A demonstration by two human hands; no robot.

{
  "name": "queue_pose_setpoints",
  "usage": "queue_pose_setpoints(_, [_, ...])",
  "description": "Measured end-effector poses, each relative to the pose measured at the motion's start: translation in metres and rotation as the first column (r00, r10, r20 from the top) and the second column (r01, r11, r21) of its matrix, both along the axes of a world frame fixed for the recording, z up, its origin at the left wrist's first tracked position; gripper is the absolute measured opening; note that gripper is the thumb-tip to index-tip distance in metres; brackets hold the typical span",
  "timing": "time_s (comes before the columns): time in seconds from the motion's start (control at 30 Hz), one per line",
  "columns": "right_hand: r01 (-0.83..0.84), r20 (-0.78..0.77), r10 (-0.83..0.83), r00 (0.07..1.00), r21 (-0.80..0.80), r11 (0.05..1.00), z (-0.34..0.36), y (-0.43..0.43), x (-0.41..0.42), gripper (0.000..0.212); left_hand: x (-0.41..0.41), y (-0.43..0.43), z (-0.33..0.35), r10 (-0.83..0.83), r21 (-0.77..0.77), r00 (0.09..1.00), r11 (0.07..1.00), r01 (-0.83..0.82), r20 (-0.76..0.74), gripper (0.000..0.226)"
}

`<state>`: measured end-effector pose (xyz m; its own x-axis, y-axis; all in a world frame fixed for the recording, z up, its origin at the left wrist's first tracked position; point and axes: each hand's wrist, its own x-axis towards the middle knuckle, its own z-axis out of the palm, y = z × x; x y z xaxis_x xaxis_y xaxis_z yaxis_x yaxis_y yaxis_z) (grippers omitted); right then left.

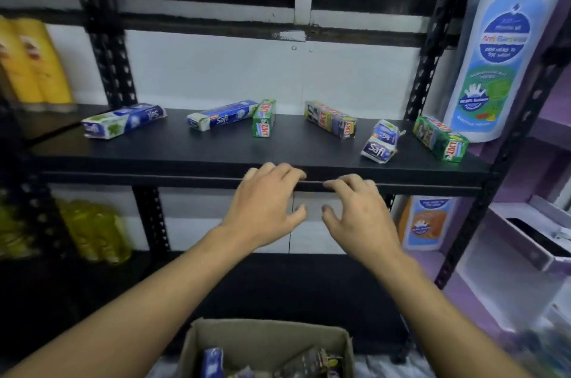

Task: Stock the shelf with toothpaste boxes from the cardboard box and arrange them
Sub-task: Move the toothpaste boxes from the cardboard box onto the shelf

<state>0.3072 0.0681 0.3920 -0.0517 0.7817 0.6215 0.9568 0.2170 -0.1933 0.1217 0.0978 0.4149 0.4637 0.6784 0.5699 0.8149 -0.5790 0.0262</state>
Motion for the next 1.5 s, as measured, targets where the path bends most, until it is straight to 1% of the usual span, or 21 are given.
queue_pose_setpoints(0.1, [-0.039, 0.013, 0.041, 0.999, -0.156, 0.987, -0.041, 0.001, -0.021, 0.043, -0.027, -0.006, -0.040, 0.051, -0.103, 0.997, 0.993, -0.056, -0.049, 0.053])
queue_pose_setpoints(0.23, [-0.073, 0.039, 0.096, 0.995, -0.390, 0.918, -0.110, -0.002, -0.036, 0.047, -0.059, -0.012, -0.108, 0.100, -0.266, 0.984, 0.954, -0.136, -0.145, 0.051])
queue_pose_setpoints(0.33, [-0.060, 0.076, 0.129, 0.989, -0.589, 0.806, -0.168, -0.007, -0.037, 0.050, -0.077, -0.019, -0.170, 0.113, -0.392, 0.970, 0.900, -0.192, -0.216, 0.050])
queue_pose_setpoints(0.4, [-0.041, 0.092, 0.143, 0.985, -0.690, 0.723, -0.204, -0.011, -0.036, 0.051, -0.085, -0.023, -0.214, 0.111, -0.483, 0.958, 0.844, -0.232, -0.266, 0.050])
queue_pose_setpoints(0.5, [-0.013, 0.076, 0.128, 0.989, -0.813, 0.582, -0.253, -0.017, -0.035, 0.041, -0.094, -0.031, -0.275, 0.134, -0.607, 0.937, 0.730, -0.313, -0.323, 0.050])
queue_pose_setpoints(0.57, [-0.024, 0.024, 0.090, 0.996, -0.868, 0.495, -0.283, -0.022, -0.033, 0.038, -0.098, -0.038, -0.314, 0.165, -0.695, 0.934, 0.629, -0.348, -0.317, 0.052])
queue_pose_setpoints(0.63, [-0.067, -0.040, 0.067, 0.997, -0.883, 0.464, -0.307, -0.030, -0.030, 0.042, -0.100, -0.048, -0.348, 0.198, -0.772, 0.937, 0.531, -0.350, -0.289, 0.054])
queue_pose_setpoints(0.7, [-0.094, -0.088, 0.033, 0.996, -0.898, 0.431, -0.326, -0.038, -0.026, 0.048, -0.101, -0.057, -0.379, 0.232, -0.815, 0.936, 0.466, -0.345, -0.264, 0.066])
queue_pose_setpoints(0.77, [-0.101, -0.113, -0.010, 0.994, -0.924, 0.369, -0.347, -0.043, -0.021, 0.050, -0.105, -0.063, -0.406, 0.288, -0.837, 0.923, 0.412, -0.361, -0.256, 0.080])
queue_pose_setpoints(0.83, [-0.097, -0.121, -0.055, 0.991, -0.945, 0.313, -0.368, -0.046, -0.017, 0.047, -0.110, -0.068, -0.431, 0.348, -0.854, 0.905, 0.365, -0.372, -0.245, 0.090])
queue_pose_setpoints(0.9, [-0.079, -0.111, -0.112, 0.987, -0.963, 0.256, -0.386, -0.046, -0.015, 0.043, -0.115, -0.072, -0.452, 0.399, -0.867, 0.882, 0.313, -0.387, -0.250, 0.095])
queue_pose_setpoints(1.0, [-0.092, -0.125, -0.214, 0.969, -0.983, 0.158, -0.414, -0.045, -0.019, 0.052, -0.117, -0.073, -0.471, 0.458, -0.897, 0.860, 0.246, -0.367, -0.226, 0.099])
queue_pose_setpoints(1.07, [-0.092, -0.115, -0.230, 0.966, -0.990, 0.111, -0.435, -0.048, -0.027, 0.054, -0.115, -0.074, -0.478, 0.502, -0.911, 0.846, 0.240, -0.335, -0.179, 0.101])
queue_pose_setpoints(1.13, [-0.059, -0.069, -0.267, 0.961, -0.997, 0.048, -0.454, -0.051, -0.039, 0.055, -0.112, -0.076, -0.483, 0.543, -0.916, 0.829, 0.252, -0.311, -0.132, 0.101])
queue_pose_setpoints(1.2, [-0.023, -0.020, -0.344, 0.939, -1.000, -0.004, -0.471, -0.055, -0.052, 0.061, -0.110, -0.079, -0.485, 0.570, -0.915, 0.814, 0.262, -0.307, -0.110, 0.103])
queue_pose_setpoints(1.27, [0.009, 0.026, -0.441, 0.897, -0.999, -0.041, -0.484, -0.058, -0.064, 0.071, -0.109, -0.080, -0.485, 0.595, -0.913, 0.798, 0.266, -0.308, -0.096, 0.104])
queue_pose_setpoints(1.33, [0.019, 0.046, -0.540, 0.840, -0.998, -0.055, -0.496, -0.062, -0.069, 0.071, -0.110, -0.079, -0.487, 0.628, -0.914, 0.774, 0.264, -0.309, -0.080, 0.104])
queue_pose_setpoints(1.4, [-0.005, 0.030, -0.643, 0.766, -0.999, -0.052, -0.507, -0.068, -0.068, 0.062, -0.111, -0.078, -0.486, 0.656, -0.913, 0.752, 0.260, -0.315, -0.073, 0.105])
queue_pose_setpoints(1.47, [-0.050, -0.021, -0.708, 0.706, -0.999, -0.019, -0.517, -0.072, -0.065, 0.051, -0.110, -0.078, -0.483, 0.688, -0.916, 0.723, 0.247, -0.317, -0.065, 0.109])
queue_pose_setpoints(1.5, [-0.066, -0.051, -0.731, 0.680, -0.998, 0.007, -0.519, -0.074, -0.065, 0.045, -0.109, -0.078, -0.482, 0.713, -0.921, 0.698, 0.225, -0.317, -0.066, 0.112])
